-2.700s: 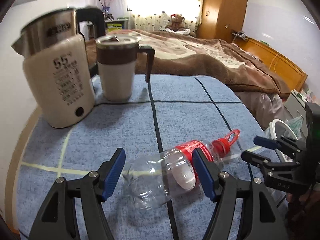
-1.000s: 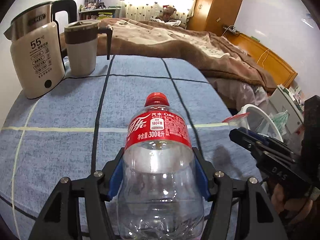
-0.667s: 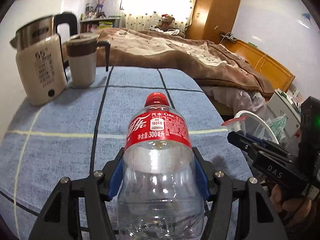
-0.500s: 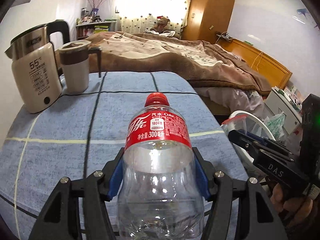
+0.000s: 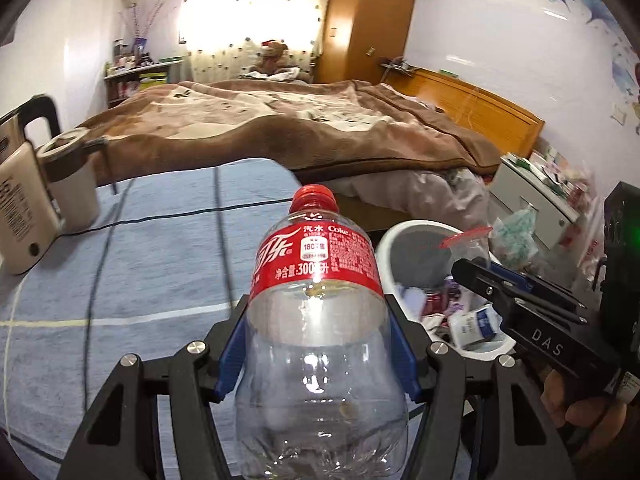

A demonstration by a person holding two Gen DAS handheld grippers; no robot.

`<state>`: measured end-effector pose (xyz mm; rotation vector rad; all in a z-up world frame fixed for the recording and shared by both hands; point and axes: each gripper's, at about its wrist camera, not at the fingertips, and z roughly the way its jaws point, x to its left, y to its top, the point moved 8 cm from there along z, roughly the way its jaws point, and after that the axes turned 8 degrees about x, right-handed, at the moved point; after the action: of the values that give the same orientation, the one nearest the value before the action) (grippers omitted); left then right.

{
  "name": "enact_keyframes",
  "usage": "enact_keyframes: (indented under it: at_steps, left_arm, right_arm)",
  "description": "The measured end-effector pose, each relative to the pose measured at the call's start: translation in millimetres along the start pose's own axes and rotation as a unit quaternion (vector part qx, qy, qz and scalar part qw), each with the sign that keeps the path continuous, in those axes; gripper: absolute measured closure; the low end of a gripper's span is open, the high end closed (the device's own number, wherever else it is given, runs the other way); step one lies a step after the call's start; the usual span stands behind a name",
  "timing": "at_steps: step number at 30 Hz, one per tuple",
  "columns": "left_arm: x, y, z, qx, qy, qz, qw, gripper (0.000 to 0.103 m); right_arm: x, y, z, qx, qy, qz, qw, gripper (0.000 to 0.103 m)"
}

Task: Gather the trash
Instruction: 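Carry the Coke bottle and clear cup over the white bin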

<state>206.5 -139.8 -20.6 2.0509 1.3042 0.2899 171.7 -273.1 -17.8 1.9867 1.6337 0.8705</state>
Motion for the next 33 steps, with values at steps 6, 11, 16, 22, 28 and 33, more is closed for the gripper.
enact_keyframes:
  at_steps: [6, 11, 16, 22, 28, 33]
  left_arm:
    - [-47.9, 5.5, 9.5, 0.004, -0.029, 0.03, 0.9991, 0.039]
    - [-83.5, 10.4, 23.3, 0.008, -0.047, 0.05, 0.9976, 0.039]
    - [-108.1, 11.2, 38.8, 0.017, -0.059, 0.057, 0.9965, 0.039]
    - [-122.0, 11.7, 61.0, 0.033, -0.056, 0.057, 0.9963, 0.039]
    - [-132.1, 11.4, 78.4, 0.047, -0.05, 0.056, 0.9961, 0.039]
    - [-135.3, 13.2, 87.2, 0.052, -0.05, 0.055, 0.9959, 0.039]
  right_arm:
    - [-38.9, -0.2, -16.9, -0.008, -0.024, 0.02, 0.999, 0.075]
    - [-71.0, -2.1, -28.4, -0.014, -0.042, 0.033, 0.998, 0.075]
    - [-101.9, -7.9, -22.9, 0.002, -0.063, 0.047, 0.997, 0.075]
    - [-131.0, -13.9, -10.6, 0.023, -0.079, 0.052, 0.995, 0.075]
    - [-147.9, -12.3, 4.5, 0.036, -0.092, 0.051, 0.994, 0.075]
    - [-156.5, -8.7, 11.8, 0.037, -0.096, 0.054, 0.993, 0.074]
